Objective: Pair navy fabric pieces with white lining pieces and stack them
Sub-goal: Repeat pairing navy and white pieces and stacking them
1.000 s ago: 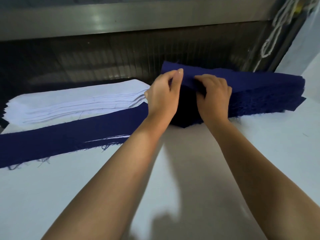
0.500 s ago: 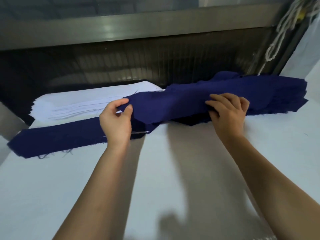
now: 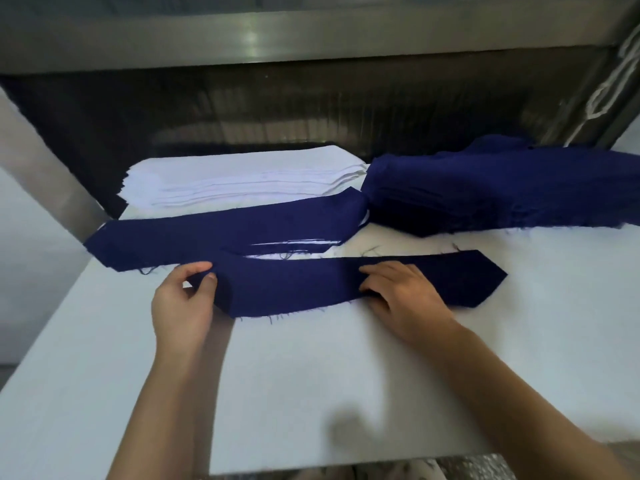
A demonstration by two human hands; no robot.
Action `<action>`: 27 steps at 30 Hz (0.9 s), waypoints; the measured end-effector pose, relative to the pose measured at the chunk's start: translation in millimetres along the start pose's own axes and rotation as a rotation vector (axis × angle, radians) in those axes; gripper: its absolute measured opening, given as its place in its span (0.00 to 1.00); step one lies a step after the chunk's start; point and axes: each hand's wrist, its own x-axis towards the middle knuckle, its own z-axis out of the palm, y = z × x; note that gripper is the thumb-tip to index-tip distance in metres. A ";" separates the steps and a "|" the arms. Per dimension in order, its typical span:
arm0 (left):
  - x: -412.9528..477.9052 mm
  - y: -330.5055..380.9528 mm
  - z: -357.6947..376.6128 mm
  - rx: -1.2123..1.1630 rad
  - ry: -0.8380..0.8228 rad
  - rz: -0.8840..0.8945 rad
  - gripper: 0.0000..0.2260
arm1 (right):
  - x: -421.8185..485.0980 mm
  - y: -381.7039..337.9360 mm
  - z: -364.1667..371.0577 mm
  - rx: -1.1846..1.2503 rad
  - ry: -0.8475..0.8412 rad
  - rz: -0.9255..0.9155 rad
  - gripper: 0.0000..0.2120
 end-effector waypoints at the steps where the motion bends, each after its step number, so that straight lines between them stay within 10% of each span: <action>1: -0.4 -3.7 -4.6 0.047 0.001 -0.023 0.07 | -0.3 -4.6 3.0 0.016 -0.024 -0.001 0.10; 11: -17.5 -14.8 -8.2 0.613 -0.165 0.161 0.23 | 2.1 -36.7 12.7 0.110 -0.008 0.106 0.19; 17: -7.6 -21.1 -10.3 0.671 -0.268 0.184 0.24 | -2.2 -28.4 17.5 -0.078 -0.023 0.383 0.22; 27: 19.7 -11.8 -16.8 0.438 -0.099 0.135 0.19 | 42.5 -26.1 10.6 0.067 0.155 0.352 0.17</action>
